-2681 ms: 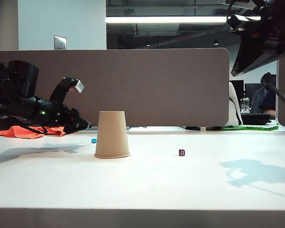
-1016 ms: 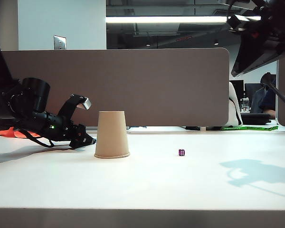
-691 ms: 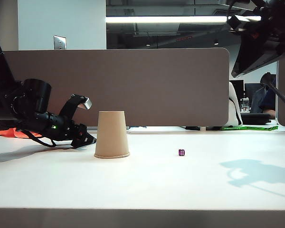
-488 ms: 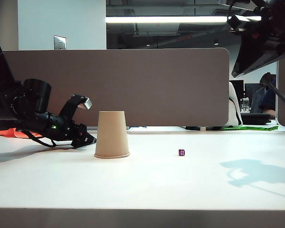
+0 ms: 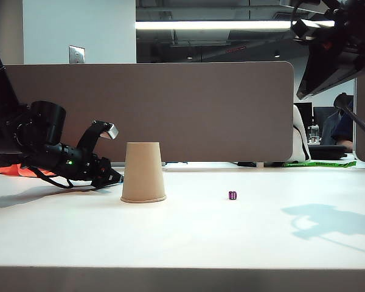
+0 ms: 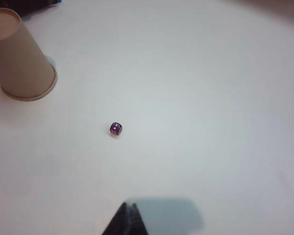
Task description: Throw the dice onto the paper cup, compare its value with the values of the other dice on the table, place the die with the higher value on the paper cup, and take no action if both dice have the same value.
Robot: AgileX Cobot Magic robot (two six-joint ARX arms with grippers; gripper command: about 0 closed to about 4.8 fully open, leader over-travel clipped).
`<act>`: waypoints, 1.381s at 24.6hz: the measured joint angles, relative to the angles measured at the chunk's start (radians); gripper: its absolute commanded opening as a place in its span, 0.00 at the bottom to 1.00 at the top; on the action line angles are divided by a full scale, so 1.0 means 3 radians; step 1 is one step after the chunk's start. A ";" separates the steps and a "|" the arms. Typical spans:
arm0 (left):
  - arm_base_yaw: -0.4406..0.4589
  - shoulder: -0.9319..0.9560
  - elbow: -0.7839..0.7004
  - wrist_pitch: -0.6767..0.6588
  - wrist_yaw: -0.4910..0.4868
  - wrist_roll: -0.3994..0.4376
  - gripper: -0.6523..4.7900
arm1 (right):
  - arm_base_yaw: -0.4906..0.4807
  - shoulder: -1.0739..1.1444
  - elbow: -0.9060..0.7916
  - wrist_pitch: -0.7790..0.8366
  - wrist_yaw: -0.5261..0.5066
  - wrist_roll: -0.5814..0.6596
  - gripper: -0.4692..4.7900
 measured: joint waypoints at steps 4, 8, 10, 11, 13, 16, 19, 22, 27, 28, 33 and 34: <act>0.0001 0.0000 0.0001 0.0000 0.0000 -0.0008 0.32 | 0.0000 0.0000 0.0000 0.0000 -0.0001 0.0000 0.09; -0.0025 0.0000 0.0001 0.0000 0.0000 -0.0010 0.32 | 0.0000 0.0000 0.0000 0.0000 0.0000 0.0000 0.09; -0.0045 0.0000 0.0001 0.0000 0.0003 -0.0010 0.27 | 0.0000 0.0000 0.0000 0.0000 0.0000 0.0000 0.09; -0.0048 0.0000 0.0001 0.0000 0.0004 -0.0010 0.26 | 0.0000 0.0000 0.0000 0.0000 0.0000 0.0000 0.09; -0.0058 0.0000 0.0001 0.0000 0.0003 -0.0010 0.26 | 0.0000 0.0000 0.0000 0.0000 0.0000 0.0000 0.09; -0.0060 0.0000 0.0001 0.0000 0.0001 -0.0011 0.26 | 0.0000 0.0000 0.0000 -0.0001 0.0000 0.0000 0.09; -0.0057 0.0001 0.0001 -0.0004 0.0000 -0.0011 0.25 | 0.0000 0.0000 0.0000 -0.0003 0.0000 0.0000 0.09; -0.0058 0.0000 0.0001 -0.0010 0.0001 -0.0010 0.15 | 0.0000 0.0000 0.0000 -0.0005 0.0000 0.0000 0.09; -0.0058 0.0000 0.0004 -0.0013 0.0001 -0.0011 0.15 | 0.0000 0.0000 0.0000 -0.0060 0.0000 0.0000 0.09; -0.0058 0.0000 0.0004 -0.0013 0.0001 -0.0011 0.15 | 0.0000 0.0000 0.0000 -0.0066 0.0000 0.0000 0.09; -0.0058 0.0000 0.0004 -0.0011 0.0001 -0.0011 0.15 | 0.0000 0.0000 0.0000 -0.0067 -0.0001 0.0000 0.09; -0.0058 0.0000 0.0004 -0.0010 0.0001 -0.0011 0.15 | 0.0000 0.0000 0.0000 -0.0069 0.0000 0.0000 0.09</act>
